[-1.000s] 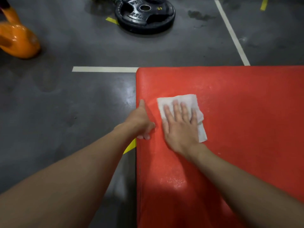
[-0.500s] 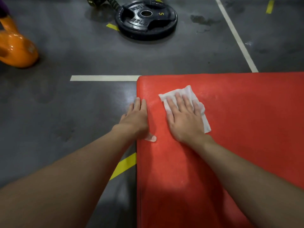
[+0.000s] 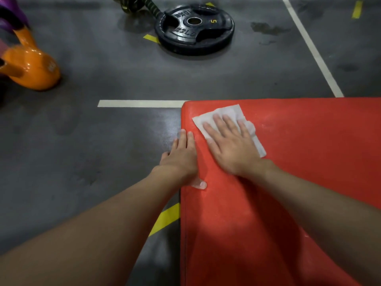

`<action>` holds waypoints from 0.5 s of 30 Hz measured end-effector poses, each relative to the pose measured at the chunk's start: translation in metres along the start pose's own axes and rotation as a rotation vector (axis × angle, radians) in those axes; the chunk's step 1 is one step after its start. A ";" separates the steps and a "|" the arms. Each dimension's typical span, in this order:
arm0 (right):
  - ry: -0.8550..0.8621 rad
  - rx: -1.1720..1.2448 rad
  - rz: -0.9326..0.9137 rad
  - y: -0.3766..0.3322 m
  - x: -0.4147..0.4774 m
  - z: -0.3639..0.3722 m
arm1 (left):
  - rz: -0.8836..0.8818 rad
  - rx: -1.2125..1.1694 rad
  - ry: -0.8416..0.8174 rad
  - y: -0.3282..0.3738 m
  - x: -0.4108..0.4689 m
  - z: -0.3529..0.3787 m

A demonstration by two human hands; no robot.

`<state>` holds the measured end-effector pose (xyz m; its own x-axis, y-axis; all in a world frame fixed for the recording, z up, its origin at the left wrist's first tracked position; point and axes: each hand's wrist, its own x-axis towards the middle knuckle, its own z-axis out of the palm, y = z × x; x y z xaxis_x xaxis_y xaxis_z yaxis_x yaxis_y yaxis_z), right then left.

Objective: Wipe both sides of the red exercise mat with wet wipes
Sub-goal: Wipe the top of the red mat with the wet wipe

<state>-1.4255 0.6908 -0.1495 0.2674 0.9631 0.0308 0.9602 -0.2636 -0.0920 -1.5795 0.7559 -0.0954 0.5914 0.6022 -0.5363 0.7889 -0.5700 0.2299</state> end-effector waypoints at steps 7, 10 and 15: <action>0.015 0.022 0.097 -0.012 0.025 0.006 | 0.007 0.015 -0.013 0.000 0.001 0.000; -0.029 0.030 0.016 0.009 0.042 -0.002 | -0.001 0.018 -0.013 0.000 0.000 0.000; -0.047 0.065 0.161 -0.015 0.068 0.003 | 0.007 0.005 -0.015 -0.001 -0.001 0.000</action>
<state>-1.4216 0.7600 -0.1488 0.4116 0.9107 -0.0354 0.8978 -0.4119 -0.1558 -1.5804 0.7561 -0.0951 0.5946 0.5896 -0.5466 0.7837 -0.5770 0.2301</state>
